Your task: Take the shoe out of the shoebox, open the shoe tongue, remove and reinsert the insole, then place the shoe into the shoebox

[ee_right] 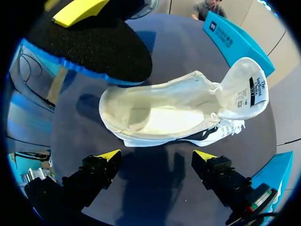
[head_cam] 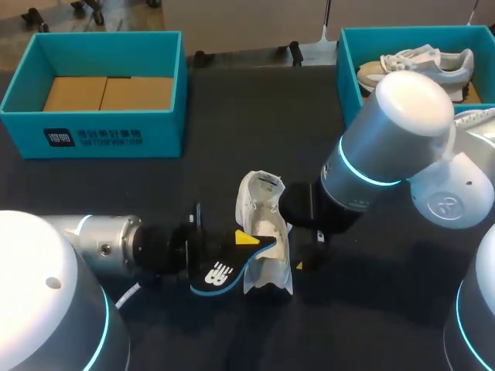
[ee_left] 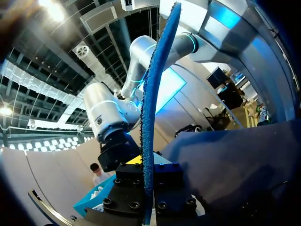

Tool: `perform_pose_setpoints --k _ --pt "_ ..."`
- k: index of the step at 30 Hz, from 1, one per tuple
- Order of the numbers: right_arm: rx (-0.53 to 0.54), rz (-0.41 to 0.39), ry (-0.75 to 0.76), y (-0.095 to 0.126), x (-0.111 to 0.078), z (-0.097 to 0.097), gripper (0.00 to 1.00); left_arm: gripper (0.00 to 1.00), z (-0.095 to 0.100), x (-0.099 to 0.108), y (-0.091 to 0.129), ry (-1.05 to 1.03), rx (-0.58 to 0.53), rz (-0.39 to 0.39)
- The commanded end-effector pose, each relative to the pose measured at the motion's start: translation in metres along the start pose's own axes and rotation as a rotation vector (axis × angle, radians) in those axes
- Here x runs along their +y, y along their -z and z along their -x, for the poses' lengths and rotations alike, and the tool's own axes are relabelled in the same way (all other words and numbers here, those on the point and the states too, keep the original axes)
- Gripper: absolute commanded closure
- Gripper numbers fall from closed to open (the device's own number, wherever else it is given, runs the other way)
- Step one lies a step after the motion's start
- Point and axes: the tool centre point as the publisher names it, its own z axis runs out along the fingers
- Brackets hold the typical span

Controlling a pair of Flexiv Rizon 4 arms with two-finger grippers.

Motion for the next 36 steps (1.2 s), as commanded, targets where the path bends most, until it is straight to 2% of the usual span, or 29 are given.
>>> perform_pose_setpoints --k 1,13,17,29,36 --pt "0.001 -0.001 -0.002 -0.005 0.001 0.001 0.00 1.00 -0.001 0.001 -0.002 -0.001 -0.004 0.000" --pt "0.003 0.000 -0.005 -0.005 0.001 0.001 0.00 1.00 -0.001 0.001 -0.002 -0.001 -0.004 0.000" --pt "0.003 0.000 -0.005 -0.005 0.001 0.001 0.00 1.00 -0.007 0.011 -0.008 0.029 0.018 0.008" --pt "0.003 0.000 -0.005 -0.005 0.001 0.001 0.00 1.00 -0.004 0.026 -0.022 0.100 0.019 0.018" --pt "0.003 0.000 -0.005 -0.005 0.001 0.001 0.00 1.00 -0.004 0.027 -0.023 0.088 0.038 0.031"
